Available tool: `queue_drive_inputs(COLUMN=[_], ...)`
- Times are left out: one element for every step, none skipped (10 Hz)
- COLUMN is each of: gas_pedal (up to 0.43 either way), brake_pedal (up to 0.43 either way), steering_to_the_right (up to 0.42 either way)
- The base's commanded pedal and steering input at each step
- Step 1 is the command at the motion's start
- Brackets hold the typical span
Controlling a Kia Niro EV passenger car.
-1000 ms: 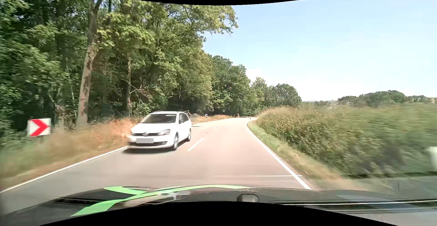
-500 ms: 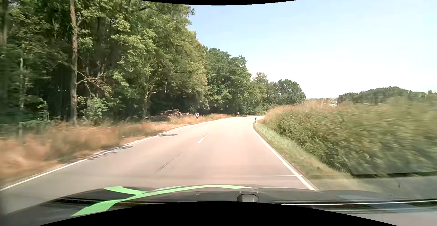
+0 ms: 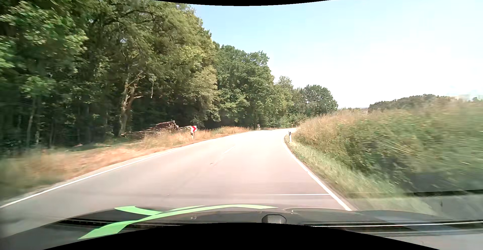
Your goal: Follow the waypoints while adhering to traffic rules and regulations
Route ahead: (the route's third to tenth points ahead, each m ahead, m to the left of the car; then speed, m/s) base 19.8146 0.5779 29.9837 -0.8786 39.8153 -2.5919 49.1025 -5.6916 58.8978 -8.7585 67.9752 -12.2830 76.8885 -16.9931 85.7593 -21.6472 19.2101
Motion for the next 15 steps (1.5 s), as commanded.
queue_drive_inputs(gas_pedal=[0.000, 0.008, 0.039, 0.067, 0.087, 0.087, 0.098, 0.138, 0.169, 0.177, 0.189, 0.189, 0.189, 0.189, 0.189], brake_pedal=[0.000, 0.000, 0.000, 0.000, 0.000, 0.000, 0.000, 0.000, 0.000, 0.000, 0.000, 0.000, 0.000, 0.000, 0.000], steering_to_the_right=[0.024, 0.024, 0.024, 0.024, 0.025, 0.025, 0.027, 0.028, 0.028, 0.029, 0.031, 0.032, 0.032, 0.032, 0.032])
